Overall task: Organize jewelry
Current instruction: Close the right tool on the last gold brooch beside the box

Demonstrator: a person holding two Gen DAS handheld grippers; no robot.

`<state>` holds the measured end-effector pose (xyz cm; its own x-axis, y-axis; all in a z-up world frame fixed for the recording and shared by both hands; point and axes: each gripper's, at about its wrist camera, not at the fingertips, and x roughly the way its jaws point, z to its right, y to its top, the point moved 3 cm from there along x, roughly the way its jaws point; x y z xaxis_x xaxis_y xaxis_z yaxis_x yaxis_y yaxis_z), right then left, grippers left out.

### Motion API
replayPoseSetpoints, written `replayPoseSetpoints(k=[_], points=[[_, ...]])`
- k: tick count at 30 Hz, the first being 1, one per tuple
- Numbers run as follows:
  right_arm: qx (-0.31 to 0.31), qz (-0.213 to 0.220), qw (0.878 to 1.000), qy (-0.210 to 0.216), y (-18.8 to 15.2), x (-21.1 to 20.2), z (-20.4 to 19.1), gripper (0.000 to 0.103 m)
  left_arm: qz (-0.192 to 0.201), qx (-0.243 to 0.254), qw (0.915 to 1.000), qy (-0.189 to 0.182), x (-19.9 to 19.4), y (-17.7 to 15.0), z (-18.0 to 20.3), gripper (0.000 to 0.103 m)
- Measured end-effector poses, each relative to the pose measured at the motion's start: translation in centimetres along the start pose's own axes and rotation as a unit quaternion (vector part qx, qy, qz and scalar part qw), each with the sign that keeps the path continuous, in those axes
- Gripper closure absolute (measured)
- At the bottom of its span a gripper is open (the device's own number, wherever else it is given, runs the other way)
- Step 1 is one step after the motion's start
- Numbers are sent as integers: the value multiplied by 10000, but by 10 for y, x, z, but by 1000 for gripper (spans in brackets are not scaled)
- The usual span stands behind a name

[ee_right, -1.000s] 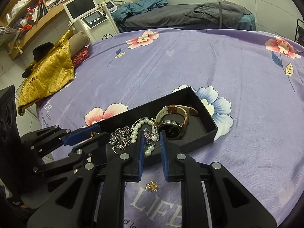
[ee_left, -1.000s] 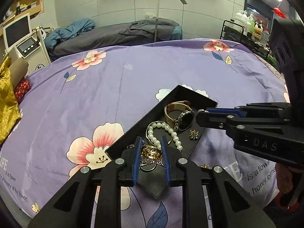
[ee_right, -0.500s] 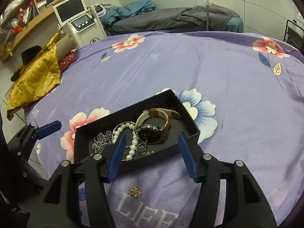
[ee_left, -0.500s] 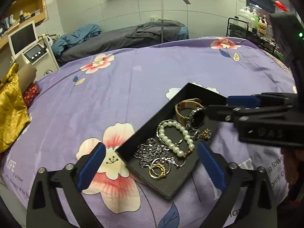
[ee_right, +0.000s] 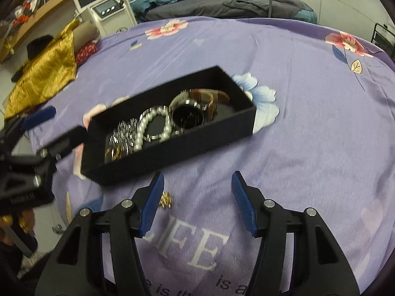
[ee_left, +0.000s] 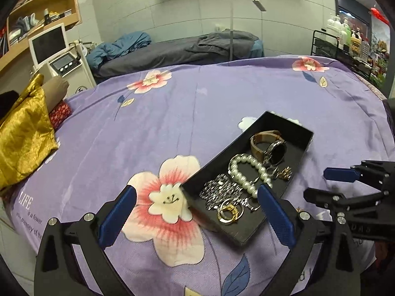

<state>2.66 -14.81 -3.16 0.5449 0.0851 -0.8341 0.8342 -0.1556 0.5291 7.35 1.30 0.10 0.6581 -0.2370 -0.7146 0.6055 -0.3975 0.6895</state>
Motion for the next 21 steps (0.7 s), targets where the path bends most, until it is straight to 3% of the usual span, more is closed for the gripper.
replayPoseSetpoints(k=[9, 21], points=[[-398, -26, 9991, -144, -19, 6, -14, 46, -328, -185, 9992, 105, 1, -31, -13, 7], [-714, -73, 9972, -231, -22, 10, -29, 46, -259, -173, 9995, 21, -4, -32, -4, 7]])
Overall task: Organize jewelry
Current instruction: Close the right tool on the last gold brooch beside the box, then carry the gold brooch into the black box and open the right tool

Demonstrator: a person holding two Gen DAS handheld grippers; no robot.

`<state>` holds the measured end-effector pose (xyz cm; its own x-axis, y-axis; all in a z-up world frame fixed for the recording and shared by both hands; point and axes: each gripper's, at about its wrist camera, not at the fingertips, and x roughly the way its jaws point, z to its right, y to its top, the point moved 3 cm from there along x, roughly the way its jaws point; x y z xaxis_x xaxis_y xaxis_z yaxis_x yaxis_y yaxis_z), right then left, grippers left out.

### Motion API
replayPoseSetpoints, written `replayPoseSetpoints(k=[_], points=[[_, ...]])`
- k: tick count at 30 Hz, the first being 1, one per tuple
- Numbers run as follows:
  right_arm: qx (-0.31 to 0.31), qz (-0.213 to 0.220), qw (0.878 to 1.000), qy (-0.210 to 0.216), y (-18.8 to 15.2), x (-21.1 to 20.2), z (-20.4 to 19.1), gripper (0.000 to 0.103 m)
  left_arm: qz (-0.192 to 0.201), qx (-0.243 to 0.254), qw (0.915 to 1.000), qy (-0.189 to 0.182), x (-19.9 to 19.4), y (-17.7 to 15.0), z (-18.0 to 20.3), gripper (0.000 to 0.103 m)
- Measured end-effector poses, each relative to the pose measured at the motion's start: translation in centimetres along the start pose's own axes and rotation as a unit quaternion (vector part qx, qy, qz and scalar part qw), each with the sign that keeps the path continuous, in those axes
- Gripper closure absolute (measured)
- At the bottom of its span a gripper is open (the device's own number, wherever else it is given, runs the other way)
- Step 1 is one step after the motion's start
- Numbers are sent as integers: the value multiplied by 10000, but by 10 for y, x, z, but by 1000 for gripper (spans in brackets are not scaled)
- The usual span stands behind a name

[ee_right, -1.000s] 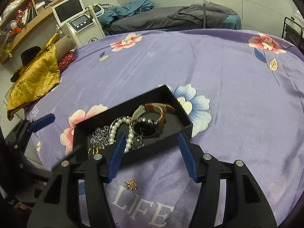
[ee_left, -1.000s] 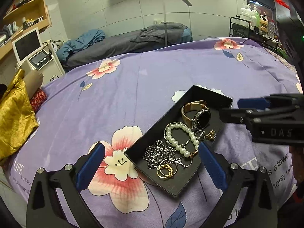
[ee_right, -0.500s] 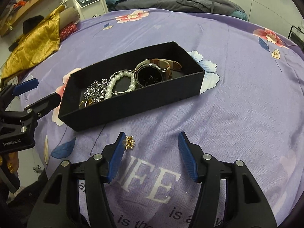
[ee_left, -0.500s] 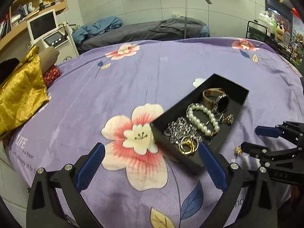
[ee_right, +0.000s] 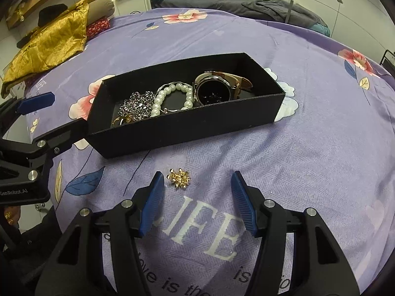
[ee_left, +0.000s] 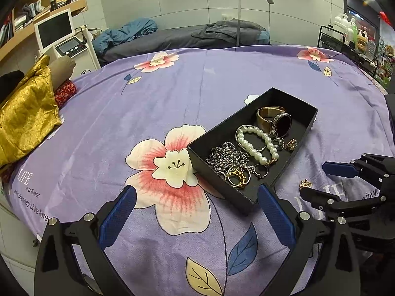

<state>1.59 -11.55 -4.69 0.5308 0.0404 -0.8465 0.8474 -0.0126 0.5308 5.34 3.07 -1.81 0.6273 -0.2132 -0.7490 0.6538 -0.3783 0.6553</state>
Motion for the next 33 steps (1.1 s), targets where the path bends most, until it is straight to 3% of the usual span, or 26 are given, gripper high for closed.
replayPoseSetpoints(k=[5, 7, 11, 12, 16, 24, 33], points=[[-478, 21, 9984, -315, 4, 8, -12, 49, -12, -48, 10000, 37, -1, 1, -3, 7], [-667, 89, 9966, -477, 4, 9, -15, 56, -11, -62, 10000, 68, -1, 1, -5, 7], [-947, 183, 9935, -608, 4, 10, -20, 83, -60, -100, 9999, 99, 0, 2, -7, 7], [-967, 185, 9934, -596, 4, 10, -21, 85, -65, -106, 9999, 102, 0, 2, -7, 7], [-836, 157, 9953, -462, 3, 9, -17, 85, -52, -89, 9999, 98, 0, 2, -6, 7], [58, 4, 9995, 296, 9, -3, -2, 85, -52, -81, 9999, 103, -1, 3, -6, 7], [26, 339, 9981, 518, 38, -28, -11, 85, 40, -197, 9997, 134, -7, 16, -14, 7]])
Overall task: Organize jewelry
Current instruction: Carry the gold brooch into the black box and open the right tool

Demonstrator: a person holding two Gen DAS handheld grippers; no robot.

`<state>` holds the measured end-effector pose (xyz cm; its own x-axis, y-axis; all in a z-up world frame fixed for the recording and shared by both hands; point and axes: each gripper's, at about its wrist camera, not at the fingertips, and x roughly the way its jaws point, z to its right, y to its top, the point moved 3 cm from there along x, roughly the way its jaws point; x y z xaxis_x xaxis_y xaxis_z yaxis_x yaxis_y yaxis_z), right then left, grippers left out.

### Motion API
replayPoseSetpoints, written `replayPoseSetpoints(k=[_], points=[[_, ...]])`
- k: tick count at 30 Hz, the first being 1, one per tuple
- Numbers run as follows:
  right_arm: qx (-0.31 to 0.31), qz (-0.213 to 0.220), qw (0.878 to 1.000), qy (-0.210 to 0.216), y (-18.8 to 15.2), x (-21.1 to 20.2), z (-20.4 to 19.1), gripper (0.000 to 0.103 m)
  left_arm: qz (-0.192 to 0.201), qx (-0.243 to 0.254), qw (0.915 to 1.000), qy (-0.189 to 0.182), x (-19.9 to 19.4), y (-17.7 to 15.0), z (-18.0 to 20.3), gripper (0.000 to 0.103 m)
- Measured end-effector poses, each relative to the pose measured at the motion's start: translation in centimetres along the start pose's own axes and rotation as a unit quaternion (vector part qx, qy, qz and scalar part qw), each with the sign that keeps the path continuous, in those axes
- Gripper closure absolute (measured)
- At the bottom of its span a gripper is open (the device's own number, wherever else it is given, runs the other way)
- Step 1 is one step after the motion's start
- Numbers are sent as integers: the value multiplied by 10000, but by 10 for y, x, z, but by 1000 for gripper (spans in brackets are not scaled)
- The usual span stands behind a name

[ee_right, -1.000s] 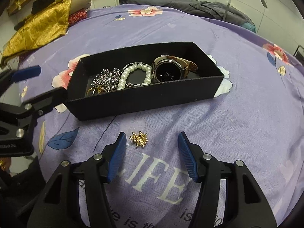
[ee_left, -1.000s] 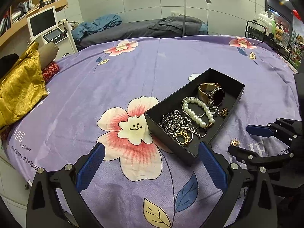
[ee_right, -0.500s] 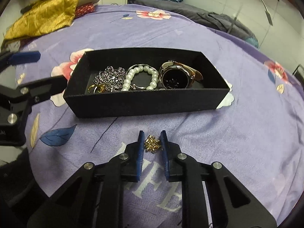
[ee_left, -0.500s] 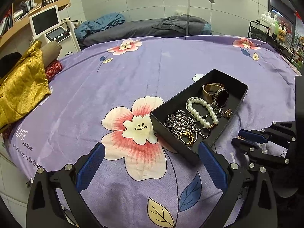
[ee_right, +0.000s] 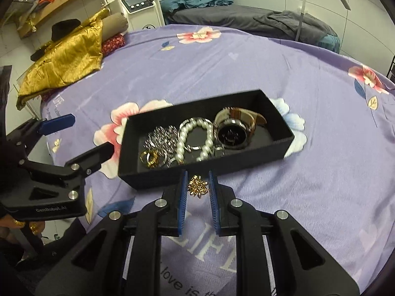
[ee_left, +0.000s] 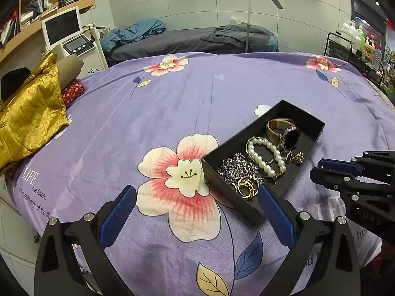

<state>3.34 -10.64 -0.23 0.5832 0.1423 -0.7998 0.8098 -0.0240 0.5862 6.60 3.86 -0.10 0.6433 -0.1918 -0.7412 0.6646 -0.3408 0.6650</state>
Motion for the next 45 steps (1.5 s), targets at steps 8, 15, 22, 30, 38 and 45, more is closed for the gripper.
replayPoseSetpoints(k=[8, 15, 22, 30, 38, 45], points=[[21, 177, 9998, 78, 25, -2, -6, 85, 44, -26, 10000, 57, -1, 7, -4, 7], [273, 32, 9996, 0, 30, 16, 4, 85, -41, -13, 10000, 49, 3, 2, -3, 7], [326, -15, 9995, -58, 25, 24, 8, 84, -134, -86, 9999, 45, 6, -1, -6, 7], [297, 158, 9994, -91, 26, 18, 7, 74, -112, -70, 9999, 61, 5, 0, -3, 7], [397, 265, 9988, -100, 27, 6, 11, 73, -89, -125, 9999, 70, 3, 0, -6, 7], [573, 144, 9975, -396, 21, -4, 23, 46, -97, -30, 9999, 42, -1, 3, -2, 7]])
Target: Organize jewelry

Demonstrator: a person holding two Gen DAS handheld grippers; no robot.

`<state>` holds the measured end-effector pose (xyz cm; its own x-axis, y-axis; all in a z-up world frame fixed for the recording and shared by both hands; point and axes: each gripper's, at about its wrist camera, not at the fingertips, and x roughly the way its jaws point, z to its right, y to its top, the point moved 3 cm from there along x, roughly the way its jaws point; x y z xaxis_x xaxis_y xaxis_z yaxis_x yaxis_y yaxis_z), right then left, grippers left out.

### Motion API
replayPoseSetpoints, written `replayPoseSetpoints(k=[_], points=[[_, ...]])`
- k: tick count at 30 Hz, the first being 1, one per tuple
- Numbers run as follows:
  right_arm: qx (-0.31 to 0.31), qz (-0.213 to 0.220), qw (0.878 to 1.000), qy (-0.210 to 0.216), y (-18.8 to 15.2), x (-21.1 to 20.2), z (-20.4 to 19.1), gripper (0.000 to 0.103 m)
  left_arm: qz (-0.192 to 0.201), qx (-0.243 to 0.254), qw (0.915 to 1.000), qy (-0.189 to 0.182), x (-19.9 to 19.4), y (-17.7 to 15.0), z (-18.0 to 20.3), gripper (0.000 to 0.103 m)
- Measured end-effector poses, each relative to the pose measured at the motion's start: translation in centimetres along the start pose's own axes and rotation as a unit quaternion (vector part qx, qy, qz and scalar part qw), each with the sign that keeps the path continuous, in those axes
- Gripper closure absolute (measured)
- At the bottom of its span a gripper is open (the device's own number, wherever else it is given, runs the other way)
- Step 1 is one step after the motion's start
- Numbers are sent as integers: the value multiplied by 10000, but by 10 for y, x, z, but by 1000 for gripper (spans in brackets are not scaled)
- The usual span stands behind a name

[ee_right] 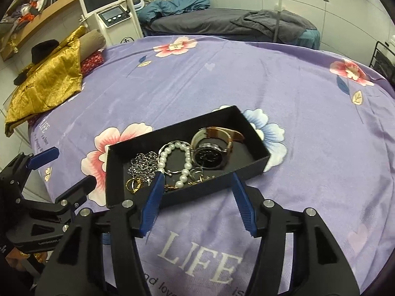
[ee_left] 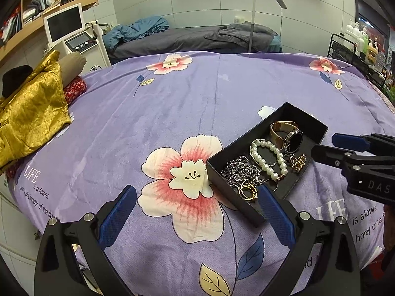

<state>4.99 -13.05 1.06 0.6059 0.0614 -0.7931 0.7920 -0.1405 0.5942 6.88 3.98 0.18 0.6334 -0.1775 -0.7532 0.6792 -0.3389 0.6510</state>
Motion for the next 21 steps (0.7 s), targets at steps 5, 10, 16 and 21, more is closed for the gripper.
replayPoseSetpoints(k=[5, 10, 16, 21], points=[[96, -228, 9993, -283, -5, -5, 14, 39, -63, 164, 9998, 0, -3, 3, 5, 7], [-32, -511, 9983, -270, -10, -8, 11, 29, -289, 305, 9989, -205, -4, 5, 18, 7], [-423, -790, 9950, -445, -16, -7, 0, 29, -407, 694, 9966, -171, -5, 3, 35, 7], [-670, -889, 9908, -767, -22, -9, 1, 29, -597, 644, 9961, 121, -4, 0, 34, 7]])
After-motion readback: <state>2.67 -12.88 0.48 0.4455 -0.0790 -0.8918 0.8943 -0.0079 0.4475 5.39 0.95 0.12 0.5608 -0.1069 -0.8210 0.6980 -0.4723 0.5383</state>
